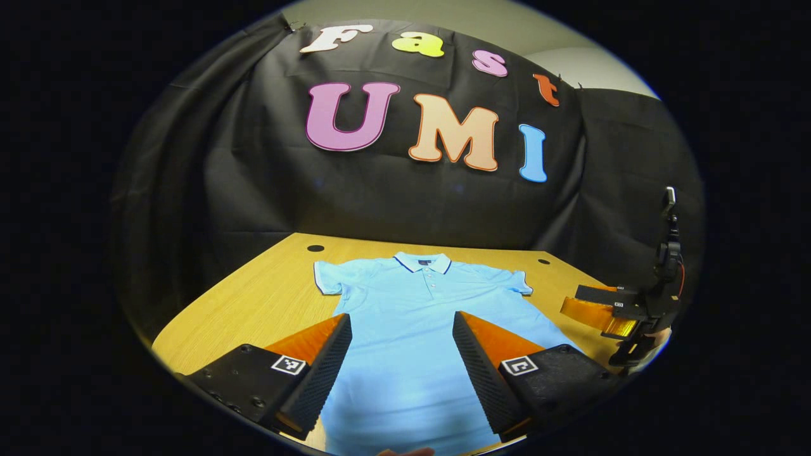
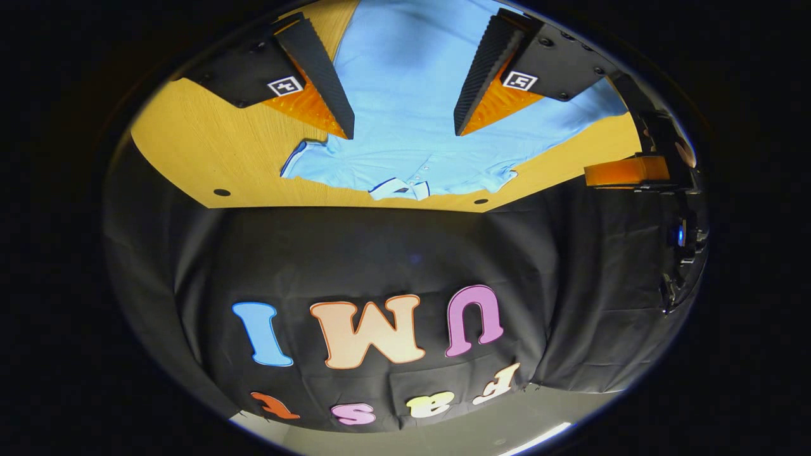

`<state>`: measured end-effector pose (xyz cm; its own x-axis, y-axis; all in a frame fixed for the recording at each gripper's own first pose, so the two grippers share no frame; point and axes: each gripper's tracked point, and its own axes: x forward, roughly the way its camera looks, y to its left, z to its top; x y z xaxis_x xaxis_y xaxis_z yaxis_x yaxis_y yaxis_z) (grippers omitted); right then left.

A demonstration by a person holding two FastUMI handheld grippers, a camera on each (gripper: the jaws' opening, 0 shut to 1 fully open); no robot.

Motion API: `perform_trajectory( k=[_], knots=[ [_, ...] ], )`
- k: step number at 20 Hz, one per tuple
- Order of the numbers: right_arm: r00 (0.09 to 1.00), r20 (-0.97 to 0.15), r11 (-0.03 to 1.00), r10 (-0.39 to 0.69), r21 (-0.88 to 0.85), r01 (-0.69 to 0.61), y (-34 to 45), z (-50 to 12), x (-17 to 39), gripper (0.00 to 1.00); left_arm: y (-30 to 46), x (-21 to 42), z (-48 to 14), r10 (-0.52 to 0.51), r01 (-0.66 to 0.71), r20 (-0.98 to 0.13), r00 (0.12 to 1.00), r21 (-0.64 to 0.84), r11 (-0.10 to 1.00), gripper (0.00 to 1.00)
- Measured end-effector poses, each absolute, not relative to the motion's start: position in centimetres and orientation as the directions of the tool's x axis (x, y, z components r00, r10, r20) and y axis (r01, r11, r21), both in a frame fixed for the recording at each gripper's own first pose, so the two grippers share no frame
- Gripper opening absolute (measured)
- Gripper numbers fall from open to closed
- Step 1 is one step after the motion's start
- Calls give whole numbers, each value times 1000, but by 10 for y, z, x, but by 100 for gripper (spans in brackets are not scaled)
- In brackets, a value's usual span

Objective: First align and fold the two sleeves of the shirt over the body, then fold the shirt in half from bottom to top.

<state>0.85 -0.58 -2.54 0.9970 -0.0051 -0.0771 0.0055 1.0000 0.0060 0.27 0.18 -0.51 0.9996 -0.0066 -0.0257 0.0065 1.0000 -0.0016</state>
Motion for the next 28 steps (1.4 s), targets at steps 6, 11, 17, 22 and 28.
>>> perform_trajectory(
  k=[6,11,17,22,28],
  knots=[
    [994,-106,999,-15,26,18,-10,-33,13,98,0,6,-12,-9,10,-42,999,16,1000,95],
    [983,-185,999,1,54,9,-34,-29,53,98,-10,9,-20,-48,48,-68,997,-7,999,96],
    [950,-307,996,-51,55,71,-80,-16,106,98,-11,7,-17,-54,54,-60,997,4,999,96],
    [915,-379,985,-136,43,165,-122,-9,151,94,-12,5,-14,-68,67,-58,996,-9,998,95],
    [854,-468,960,-228,37,277,-170,-34,202,94,-10,3,-12,-87,84,-59,994,-43,996,95]
  ],
)
